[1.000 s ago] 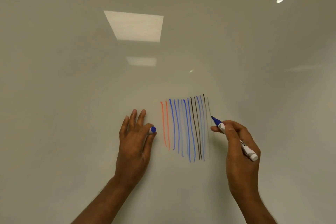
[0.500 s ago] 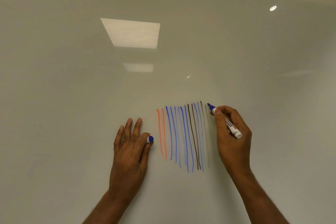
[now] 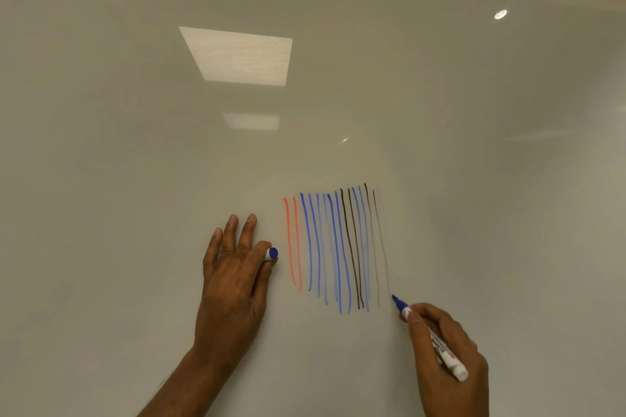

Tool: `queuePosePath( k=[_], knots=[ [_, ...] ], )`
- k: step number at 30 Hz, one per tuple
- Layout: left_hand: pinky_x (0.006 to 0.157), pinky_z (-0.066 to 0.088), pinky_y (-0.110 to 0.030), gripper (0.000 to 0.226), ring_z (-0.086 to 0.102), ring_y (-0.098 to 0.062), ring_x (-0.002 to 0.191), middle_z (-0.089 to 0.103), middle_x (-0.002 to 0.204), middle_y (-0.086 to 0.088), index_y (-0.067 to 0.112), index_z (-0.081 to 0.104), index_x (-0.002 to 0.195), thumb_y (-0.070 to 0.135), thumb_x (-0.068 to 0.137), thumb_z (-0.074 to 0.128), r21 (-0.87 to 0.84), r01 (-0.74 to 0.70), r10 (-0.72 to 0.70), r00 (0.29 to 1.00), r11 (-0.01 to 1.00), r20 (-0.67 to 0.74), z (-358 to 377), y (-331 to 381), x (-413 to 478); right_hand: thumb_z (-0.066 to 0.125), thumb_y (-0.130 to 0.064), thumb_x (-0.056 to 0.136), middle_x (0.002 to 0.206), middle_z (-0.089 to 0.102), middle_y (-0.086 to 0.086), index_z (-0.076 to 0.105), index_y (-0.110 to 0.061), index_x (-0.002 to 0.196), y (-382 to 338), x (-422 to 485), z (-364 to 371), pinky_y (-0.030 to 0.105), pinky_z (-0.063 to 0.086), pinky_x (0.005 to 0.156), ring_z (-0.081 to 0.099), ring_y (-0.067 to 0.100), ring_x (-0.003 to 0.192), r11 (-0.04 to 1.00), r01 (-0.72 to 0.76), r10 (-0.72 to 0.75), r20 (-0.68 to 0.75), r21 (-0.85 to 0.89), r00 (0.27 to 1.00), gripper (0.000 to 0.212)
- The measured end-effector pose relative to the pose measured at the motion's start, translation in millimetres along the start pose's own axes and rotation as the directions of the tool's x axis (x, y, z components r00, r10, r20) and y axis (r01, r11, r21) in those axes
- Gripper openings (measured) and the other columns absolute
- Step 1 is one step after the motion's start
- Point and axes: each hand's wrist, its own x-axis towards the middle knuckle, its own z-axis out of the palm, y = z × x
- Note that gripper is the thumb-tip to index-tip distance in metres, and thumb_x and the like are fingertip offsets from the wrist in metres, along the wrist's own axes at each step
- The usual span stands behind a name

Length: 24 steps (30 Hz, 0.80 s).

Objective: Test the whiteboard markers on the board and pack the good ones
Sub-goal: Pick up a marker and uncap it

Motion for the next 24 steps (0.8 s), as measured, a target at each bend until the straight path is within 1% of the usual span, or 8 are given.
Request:
queuePosePath(
  k=[2,4,6,13,18,20,22,24],
  knots=[
    [0.125,0.021,-0.051,0.032,0.029,-0.029,0.153,0.046,0.154,-0.015,0.004,0.068,0.118,0.025,0.102,0.051,0.002,-0.001,0.001,1.0,1.0,0.002,0,-1,0,0.065,-0.06,0.085,0.091,0.073,-0.003,0.073,-0.024,0.099,-9,10,1,0.011,0.053,0.072,0.07,0.008,0.085,0.998,0.017,-0.019,0.02,0.067,1.0,0.04],
    [0.125,0.02,-0.05,0.033,0.029,-0.028,0.153,0.046,0.154,-0.015,0.003,0.069,0.119,0.025,0.102,0.05,-0.001,0.001,-0.001,1.0,1.0,0.003,1,-1,0,0.066,-0.033,0.093,0.098,0.073,-0.002,0.071,-0.022,0.107,-29,29,6,0.024,0.057,0.078,0.07,0.015,0.091,0.993,0.054,-0.059,0.041,0.108,0.997,0.019],
    [0.126,0.02,-0.049,0.034,0.028,-0.028,0.153,0.046,0.155,-0.015,0.003,0.069,0.117,0.026,0.102,0.05,0.004,0.002,-0.002,1.0,1.0,0.004,1,0,0,0.064,-0.023,0.096,0.098,0.072,-0.002,0.07,-0.022,0.109,-50,53,16,0.033,0.057,0.076,0.069,0.018,0.091,0.985,0.114,-0.122,0.056,0.128,0.991,0.015],
    [0.126,0.02,-0.049,0.033,0.029,-0.028,0.153,0.046,0.154,-0.014,0.003,0.07,0.118,0.025,0.102,0.051,0.008,-0.004,0.004,1.0,1.0,-0.004,2,0,0,0.063,-0.024,0.097,0.1,0.072,-0.003,0.068,-0.019,0.115,-58,84,41,0.029,0.059,0.076,0.07,0.015,0.091,0.98,0.156,-0.167,0.083,0.122,0.982,0.02],
    [0.126,0.019,-0.048,0.034,0.03,-0.03,0.153,0.047,0.153,-0.015,0.003,0.069,0.119,0.026,0.102,0.051,0.024,-0.009,0.01,1.0,1.0,-0.012,2,-1,0,0.063,-0.034,0.095,0.095,0.071,-0.01,0.068,-0.021,0.113,-32,46,22,0.016,0.057,0.07,0.07,0.006,0.082,0.98,0.166,-0.177,0.097,0.111,0.979,0.023],
    [0.126,0.021,-0.049,0.033,0.031,-0.031,0.152,0.048,0.153,-0.015,0.003,0.069,0.118,0.025,0.102,0.051,0.026,-0.018,0.019,1.0,0.999,-0.021,2,-1,0,0.069,-0.03,0.092,0.098,0.072,-0.011,0.069,-0.019,0.113,-15,28,12,0.01,0.054,0.074,0.069,0.002,0.087,0.984,0.163,-0.17,0.096,0.076,0.981,0.024],
    [0.125,0.022,-0.051,0.032,0.032,-0.031,0.152,0.048,0.153,-0.015,0.003,0.069,0.118,0.024,0.102,0.052,0.022,-0.019,0.02,1.0,1.0,-0.022,2,-1,0,0.07,-0.039,0.084,0.095,0.074,-0.001,0.073,-0.01,0.109,7,12,2,0.009,0.052,0.078,0.068,0.0,0.089,0.995,0.099,-0.101,0.123,0.03,0.987,0.038],
    [0.125,0.021,-0.05,0.031,0.032,-0.032,0.152,0.048,0.153,-0.015,0.003,0.069,0.117,0.024,0.102,0.051,0.011,-0.012,0.012,1.0,1.0,-0.019,3,-2,0,0.069,-0.067,0.068,0.082,0.075,-0.003,0.076,-0.023,0.099,22,-1,-8,0.011,0.051,0.075,0.066,-0.006,0.082,0.992,-0.108,0.096,0.162,0.068,0.982,0.054]
  ],
)
